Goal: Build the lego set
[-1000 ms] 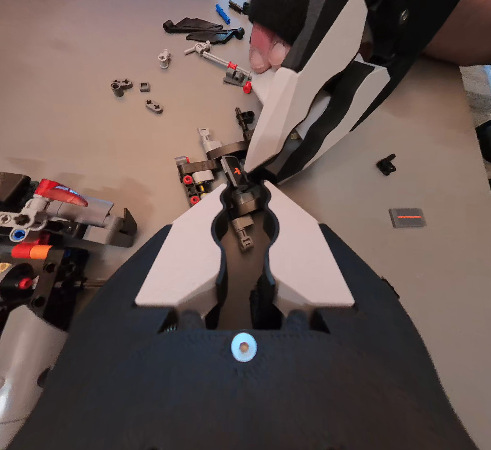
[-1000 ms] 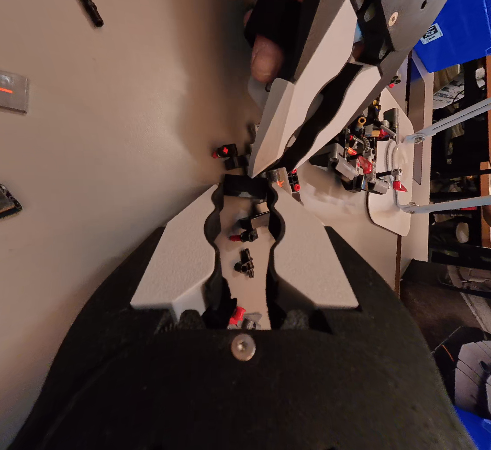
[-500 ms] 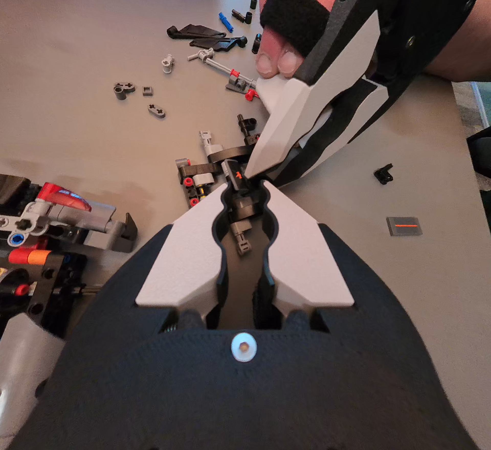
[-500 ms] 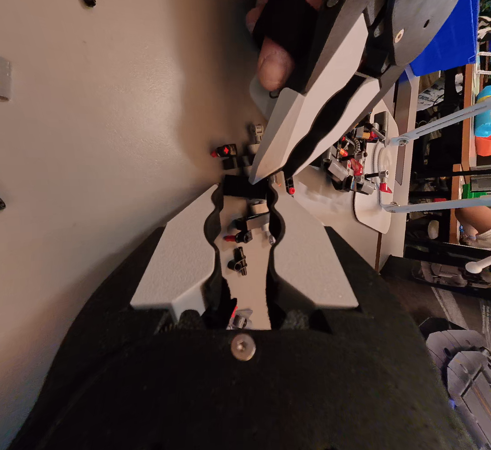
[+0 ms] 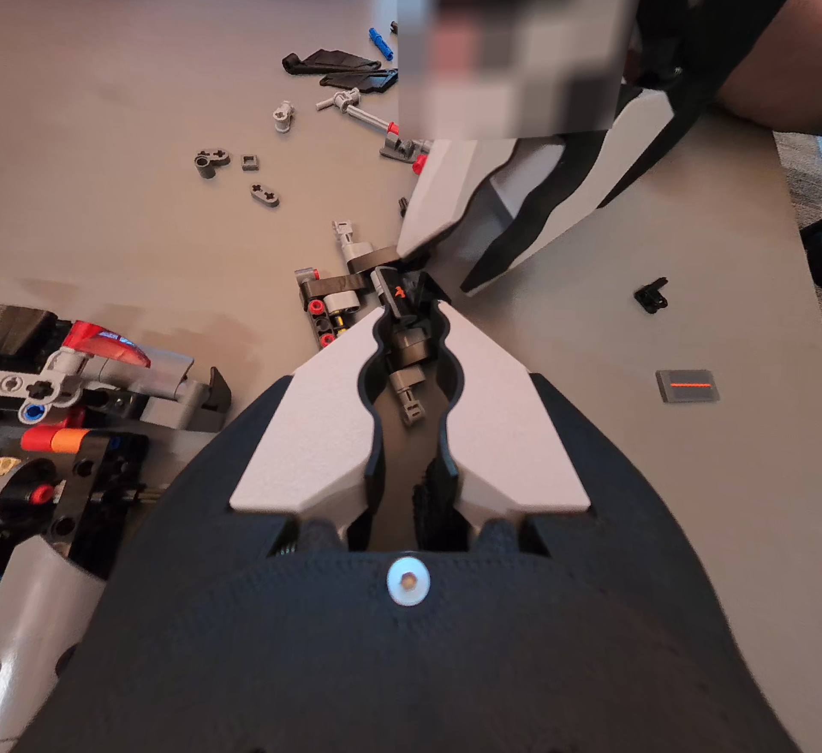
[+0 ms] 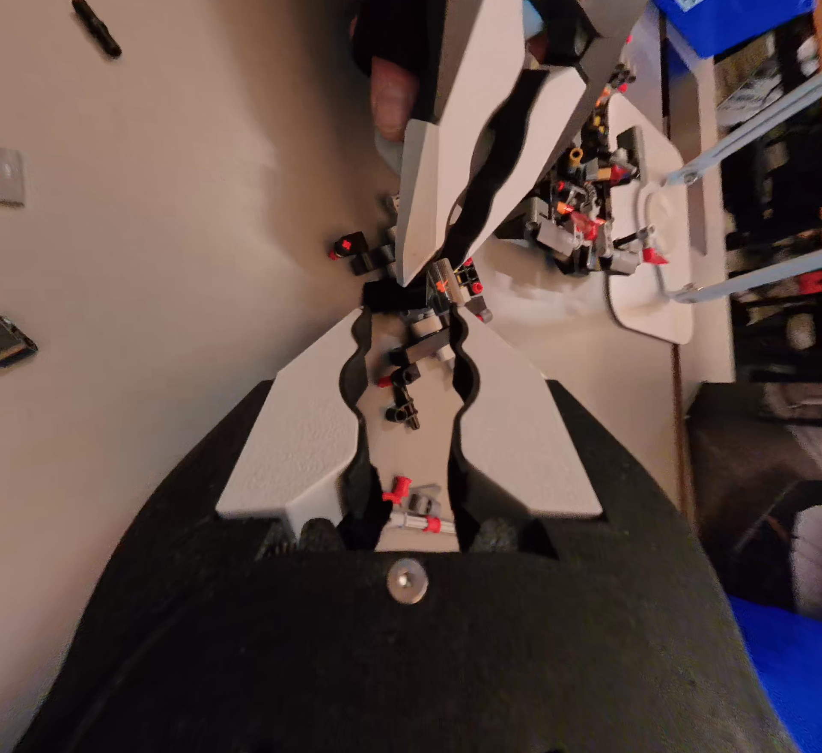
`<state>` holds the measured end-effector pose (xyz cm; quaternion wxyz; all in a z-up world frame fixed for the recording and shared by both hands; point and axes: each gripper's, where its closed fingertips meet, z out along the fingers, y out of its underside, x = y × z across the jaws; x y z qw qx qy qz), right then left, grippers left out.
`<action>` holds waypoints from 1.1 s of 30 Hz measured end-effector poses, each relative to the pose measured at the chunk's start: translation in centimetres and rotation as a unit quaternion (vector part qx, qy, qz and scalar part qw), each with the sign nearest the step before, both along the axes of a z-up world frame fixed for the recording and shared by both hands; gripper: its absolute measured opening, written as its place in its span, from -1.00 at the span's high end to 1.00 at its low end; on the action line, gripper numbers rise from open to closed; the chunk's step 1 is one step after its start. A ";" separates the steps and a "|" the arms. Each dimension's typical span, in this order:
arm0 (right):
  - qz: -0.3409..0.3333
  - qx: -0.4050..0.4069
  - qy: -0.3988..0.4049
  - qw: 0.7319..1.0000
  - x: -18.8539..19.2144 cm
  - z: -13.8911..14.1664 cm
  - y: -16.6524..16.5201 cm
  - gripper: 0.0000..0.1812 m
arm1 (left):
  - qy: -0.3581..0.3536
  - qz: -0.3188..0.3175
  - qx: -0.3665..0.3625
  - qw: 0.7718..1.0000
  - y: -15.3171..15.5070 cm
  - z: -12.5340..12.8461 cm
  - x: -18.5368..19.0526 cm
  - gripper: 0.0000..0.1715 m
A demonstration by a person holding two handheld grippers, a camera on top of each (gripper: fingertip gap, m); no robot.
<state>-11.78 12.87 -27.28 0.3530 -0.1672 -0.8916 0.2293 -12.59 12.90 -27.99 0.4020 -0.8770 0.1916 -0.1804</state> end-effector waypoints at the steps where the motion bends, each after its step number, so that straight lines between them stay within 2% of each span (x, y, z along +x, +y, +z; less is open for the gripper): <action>1: -0.009 -0.018 -0.015 1.000 0.0 -0.1 0.0 0.72 | -0.002 0.000 -0.001 1.000 0.0 0.0 0.0 0.84; 3: -0.035 -0.049 -0.039 0.997 -0.2 -0.5 0.1 0.86 | -0.003 0.001 -0.002 1.000 0.1 0.0 0.0 0.84; 11: -0.091 -0.178 -0.106 0.974 -0.6 -0.5 0.1 0.90 | 0.004 0.005 0.003 1.000 0.2 0.0 -0.2 0.84; 19: -0.111 -0.250 -0.147 0.950 -0.6 -0.2 0.1 0.96 | 0.013 -0.001 0.009 1.000 0.2 0.1 0.0 0.82; 24: -0.097 -0.293 -0.169 0.936 -0.4 0.3 -0.1 1.00 | 0.019 -0.014 0.018 1.000 0.2 0.2 0.2 0.78; 33: -0.116 -0.250 -0.186 0.943 -0.1 -0.4 0.5 1.00 | 0.023 -0.010 0.020 0.999 0.2 0.3 0.0 0.82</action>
